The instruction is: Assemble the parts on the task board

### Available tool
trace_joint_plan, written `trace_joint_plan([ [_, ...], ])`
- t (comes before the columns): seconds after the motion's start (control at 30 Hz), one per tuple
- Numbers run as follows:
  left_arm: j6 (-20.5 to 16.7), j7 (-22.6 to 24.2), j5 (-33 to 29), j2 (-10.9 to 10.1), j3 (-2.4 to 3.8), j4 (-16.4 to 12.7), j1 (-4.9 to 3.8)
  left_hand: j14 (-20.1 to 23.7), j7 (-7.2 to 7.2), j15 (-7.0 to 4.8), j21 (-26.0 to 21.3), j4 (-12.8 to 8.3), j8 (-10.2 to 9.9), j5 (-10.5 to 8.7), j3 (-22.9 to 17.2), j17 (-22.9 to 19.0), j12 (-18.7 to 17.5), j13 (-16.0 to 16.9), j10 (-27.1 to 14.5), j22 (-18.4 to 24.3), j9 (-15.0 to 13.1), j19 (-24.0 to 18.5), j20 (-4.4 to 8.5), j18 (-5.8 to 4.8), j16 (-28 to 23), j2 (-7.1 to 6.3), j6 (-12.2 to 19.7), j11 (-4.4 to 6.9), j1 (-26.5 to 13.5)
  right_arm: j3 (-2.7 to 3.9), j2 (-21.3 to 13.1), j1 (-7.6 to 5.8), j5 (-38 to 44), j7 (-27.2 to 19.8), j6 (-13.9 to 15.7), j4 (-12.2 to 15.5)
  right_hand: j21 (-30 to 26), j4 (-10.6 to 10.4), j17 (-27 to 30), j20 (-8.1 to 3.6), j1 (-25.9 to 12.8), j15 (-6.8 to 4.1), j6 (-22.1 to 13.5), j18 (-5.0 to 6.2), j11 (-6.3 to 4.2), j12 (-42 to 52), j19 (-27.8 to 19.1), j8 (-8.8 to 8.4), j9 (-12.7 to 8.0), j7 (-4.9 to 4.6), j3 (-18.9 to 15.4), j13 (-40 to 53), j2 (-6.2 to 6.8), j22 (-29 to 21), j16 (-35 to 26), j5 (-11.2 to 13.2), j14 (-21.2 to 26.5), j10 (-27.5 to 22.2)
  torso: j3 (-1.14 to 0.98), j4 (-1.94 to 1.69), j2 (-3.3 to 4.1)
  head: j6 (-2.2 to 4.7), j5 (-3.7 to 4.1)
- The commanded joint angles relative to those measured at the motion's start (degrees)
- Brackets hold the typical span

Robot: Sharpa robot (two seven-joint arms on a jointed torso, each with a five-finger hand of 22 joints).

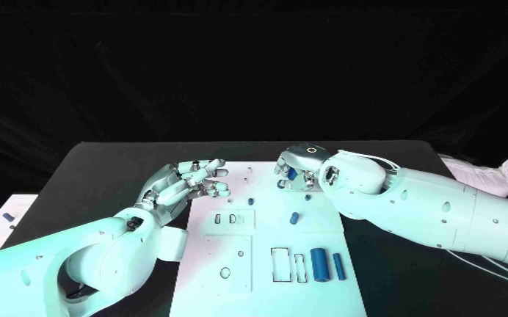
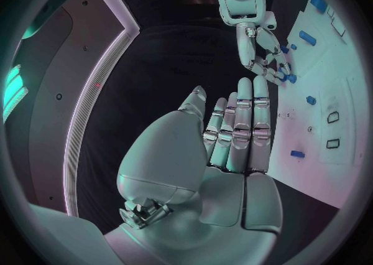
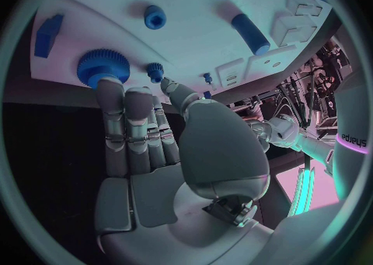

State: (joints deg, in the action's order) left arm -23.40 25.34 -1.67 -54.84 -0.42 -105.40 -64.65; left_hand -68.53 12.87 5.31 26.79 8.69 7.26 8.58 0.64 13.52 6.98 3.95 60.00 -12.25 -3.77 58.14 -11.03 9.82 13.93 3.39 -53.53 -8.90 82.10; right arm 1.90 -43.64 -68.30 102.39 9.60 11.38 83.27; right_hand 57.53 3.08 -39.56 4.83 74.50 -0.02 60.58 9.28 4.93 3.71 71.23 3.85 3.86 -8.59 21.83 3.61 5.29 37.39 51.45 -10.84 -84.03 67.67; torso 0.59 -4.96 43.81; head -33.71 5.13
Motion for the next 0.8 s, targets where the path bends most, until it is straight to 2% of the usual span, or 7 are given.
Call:
trace_joint_plan([
  [0.03, 1.3, 0.1, -0.2, 0.0, 0.05, -0.2, -0.09, -0.4, -0.05, -0.13, 0.1, -0.4, -0.3, -0.23, 0.0, 0.0, -0.3, -0.1, 0.3, 0.0, 0.1, 0.4, -0.04, 0.56, -0.3, -0.35, -0.3, -0.16, -0.2, 0.0, 0.2, -0.02, 1.1, 0.6, -4.2, -0.3, 0.9, -0.4, -0.7, 0.11, -0.1, -0.08, 0.2, -1.02, -0.04, -0.1, 0.6, -0.04, 0.1, 0.08, -0.1, 0.1, 0.56, 1.1, 0.8, 0.4, -1.3, -0.3, 0.04, -0.21, 0.28, -0.11, -0.01],
  [0.27, 1.3, -0.1, -0.2, 0.1, 0.05, 0.1, -0.1, -0.4, -0.04, -0.13, 0.2, -0.4, -0.3, -0.21, -0.1, 0.1, -0.4, -0.1, 0.3, -0.1, 0.1, 0.4, -0.02, 0.55, -0.3, -0.32, -0.2, -0.17, -0.1, 0.0, 0.1, -0.02, 1.0, 0.5, -6.5, -0.2, 2.9, -0.8, -3.2, 0.15, 0.0, -0.08, 0.4, -1.33, -0.07, -0.1, 1.1, -0.04, 0.1, 0.13, 0.1, 0.1, 0.87, 3.6, 3.2, 0.4, -1.4, -0.1, 0.1, -0.18, 0.38, -0.33, 0.07],
  [0.43, 1.4, -0.1, -0.2, 0.2, 0.04, 0.3, -0.1, -0.4, -0.04, -0.13, 0.2, -0.4, -0.3, -0.21, -0.1, 0.1, -0.4, -0.1, 0.3, -0.1, 0.1, 0.4, -0.02, 0.55, -0.3, -0.32, -0.2, -0.17, -0.1, 0.0, 0.2, -0.03, 1.0, 0.5, -6.8, -0.4, 3.7, -1.0, -4.2, 0.17, 0.1, -0.1, 0.6, -1.44, -0.08, -0.1, 1.3, -0.02, 0.1, 0.14, 0.4, 0.1, 0.86, 4.5, 4.2, 0.4, -1.4, 0.0, 0.04, -0.26, 0.45, -0.35, 0.03],
  [0.63, 1.5, -0.1, -0.2, 0.2, 0.04, 0.3, -0.1, -0.4, -0.04, -0.13, 0.2, -0.4, -0.3, -0.21, -0.1, 0.1, -0.4, -0.1, 0.3, -0.1, 0.1, 0.4, -0.02, 0.55, -0.3, -0.32, -0.2, -0.17, -0.1, -0.01, 0.6, -0.02, 1.0, 0.3, -6.5, -0.7, 5.4, -1.3, -6.5, 0.15, 0.7, -0.16, 1.1, -1.72, -0.18, -0.1, 1.7, 0.06, 0.2, 0.22, 1.3, 0.1, 0.35, 6.9, 6.4, 0.6, -1.5, 0.3, 0.09, -0.32, 0.59, -0.31, 0.06],
  [0.8, 1.5, -0.1, -0.2, 0.2, 0.04, 0.2, -0.1, -0.4, -0.04, -0.13, 0.2, -0.4, -0.3, -0.21, -0.1, 0.1, -0.4, -0.1, 0.3, -0.1, 0.1, 0.4, -0.02, 0.55, -0.3, -0.32, -0.2, -0.17, -0.1, -0.02, 0.9, -0.02, 1.0, 0.3, -6.5, -1.1, 7.2, -1.8, -8.8, 0.1, 0.9, -0.27, 1.7, -1.99, -0.34, -0.1, 2.2, 0.12, 0.2, 0.39, 2.3, 0.1, -0.29, 9.0, 8.7, 1.8, -1.6, 0.9, 0.13, -0.38, 0.67, -0.38, 0.04],
])
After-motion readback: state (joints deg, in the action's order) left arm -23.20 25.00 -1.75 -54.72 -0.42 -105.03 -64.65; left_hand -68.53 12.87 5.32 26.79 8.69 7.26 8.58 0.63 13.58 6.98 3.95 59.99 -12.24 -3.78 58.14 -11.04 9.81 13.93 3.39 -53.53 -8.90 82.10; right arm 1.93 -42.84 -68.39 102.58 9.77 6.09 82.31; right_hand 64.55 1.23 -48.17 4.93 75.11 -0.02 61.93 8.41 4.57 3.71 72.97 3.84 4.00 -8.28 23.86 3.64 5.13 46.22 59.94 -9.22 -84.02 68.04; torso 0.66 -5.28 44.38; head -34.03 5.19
